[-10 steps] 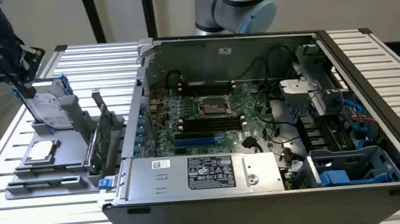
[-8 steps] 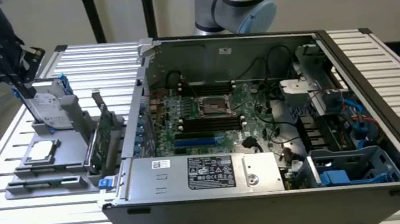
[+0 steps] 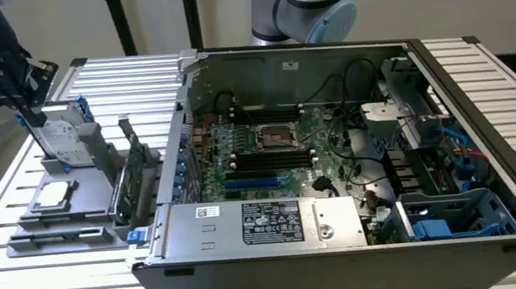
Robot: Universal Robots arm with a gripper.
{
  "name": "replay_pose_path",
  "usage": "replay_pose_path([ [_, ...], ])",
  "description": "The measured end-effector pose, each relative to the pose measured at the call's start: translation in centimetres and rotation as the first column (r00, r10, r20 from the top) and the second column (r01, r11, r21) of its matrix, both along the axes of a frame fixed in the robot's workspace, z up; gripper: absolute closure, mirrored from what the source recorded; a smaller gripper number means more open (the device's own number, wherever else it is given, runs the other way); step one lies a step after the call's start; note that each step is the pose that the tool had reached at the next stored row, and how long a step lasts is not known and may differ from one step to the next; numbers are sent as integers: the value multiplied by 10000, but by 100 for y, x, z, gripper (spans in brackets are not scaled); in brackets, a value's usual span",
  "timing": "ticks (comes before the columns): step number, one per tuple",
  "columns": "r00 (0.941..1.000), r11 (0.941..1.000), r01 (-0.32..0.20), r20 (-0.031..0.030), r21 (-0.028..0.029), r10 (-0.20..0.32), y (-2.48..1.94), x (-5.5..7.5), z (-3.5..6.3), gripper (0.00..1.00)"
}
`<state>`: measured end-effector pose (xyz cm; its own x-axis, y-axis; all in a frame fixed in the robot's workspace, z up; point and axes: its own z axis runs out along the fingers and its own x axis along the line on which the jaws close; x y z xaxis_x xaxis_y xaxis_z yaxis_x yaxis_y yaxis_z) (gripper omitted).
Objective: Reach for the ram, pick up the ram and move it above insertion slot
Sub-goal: 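Reach for the ram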
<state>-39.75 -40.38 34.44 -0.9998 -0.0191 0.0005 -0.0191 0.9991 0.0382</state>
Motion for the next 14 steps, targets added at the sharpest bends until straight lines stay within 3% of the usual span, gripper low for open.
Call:
replay_pose_path([
  [4, 10000, 10000, 0, 0, 0, 0, 0, 0, 0, 89],
  [6, 10000, 10000, 2, -3, -1, -2, -27, -1, 2, 89],
  [14, 10000, 10000, -1, 0, 6, 1, -366, -3, 0, 89],
])
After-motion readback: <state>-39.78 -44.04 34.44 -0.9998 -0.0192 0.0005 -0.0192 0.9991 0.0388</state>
